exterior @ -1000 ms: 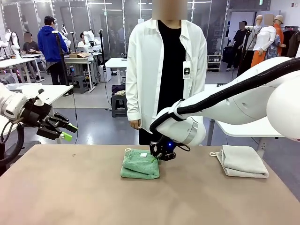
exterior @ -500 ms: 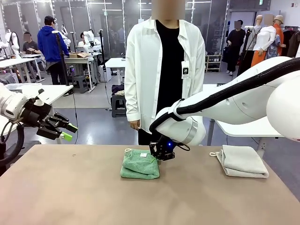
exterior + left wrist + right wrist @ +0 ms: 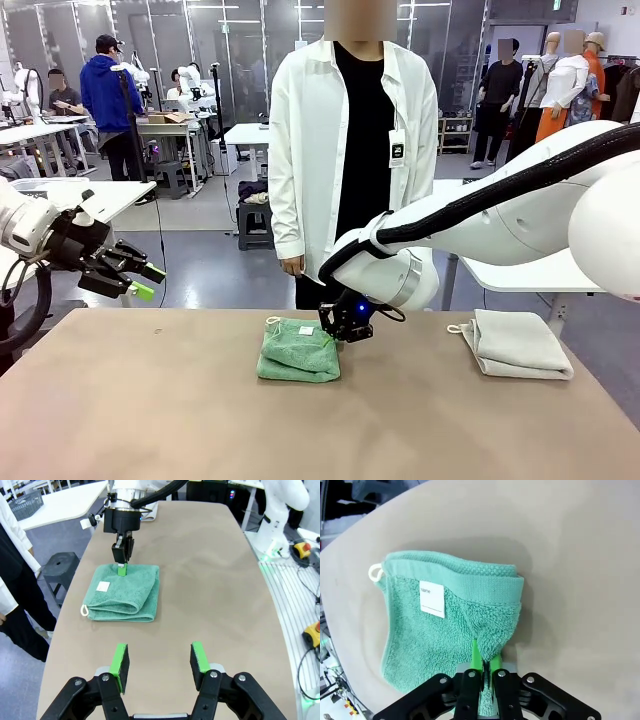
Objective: Fold the towels and place them in the basket.
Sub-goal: Stack the folded Towel with hook on the right side of the table.
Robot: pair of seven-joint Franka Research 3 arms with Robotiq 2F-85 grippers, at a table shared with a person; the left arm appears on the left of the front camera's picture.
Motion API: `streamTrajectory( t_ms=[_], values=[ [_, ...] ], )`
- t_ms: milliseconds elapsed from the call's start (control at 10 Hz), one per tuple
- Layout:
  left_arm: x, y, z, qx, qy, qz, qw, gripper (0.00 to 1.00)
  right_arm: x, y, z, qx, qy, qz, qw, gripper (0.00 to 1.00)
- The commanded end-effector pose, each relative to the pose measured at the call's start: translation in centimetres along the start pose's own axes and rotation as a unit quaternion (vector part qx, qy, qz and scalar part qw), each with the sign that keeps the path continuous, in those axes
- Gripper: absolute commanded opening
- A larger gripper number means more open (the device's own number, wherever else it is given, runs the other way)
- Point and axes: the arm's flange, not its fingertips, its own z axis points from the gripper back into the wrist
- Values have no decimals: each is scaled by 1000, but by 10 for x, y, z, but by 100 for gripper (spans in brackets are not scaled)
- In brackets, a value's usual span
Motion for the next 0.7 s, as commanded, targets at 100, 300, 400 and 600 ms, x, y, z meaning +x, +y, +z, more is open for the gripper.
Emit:
streamTrajectory(
  t_ms=[100,300,400,600],
  values=[
    [3,-1,1,3,1,-1,1000,63,4,7,68,20,-5,83,996,6],
    [3,-1,1,3,1,-1,1000,63,1,-3,131,16,-19,116,993,6],
    [3,-1,1,3,1,-1,1000,63,1,-12,156,8,-25,119,993,6],
    [3,-1,1,3,1,-1,1000,63,3,-38,205,-8,-41,111,993,6]
  ],
)
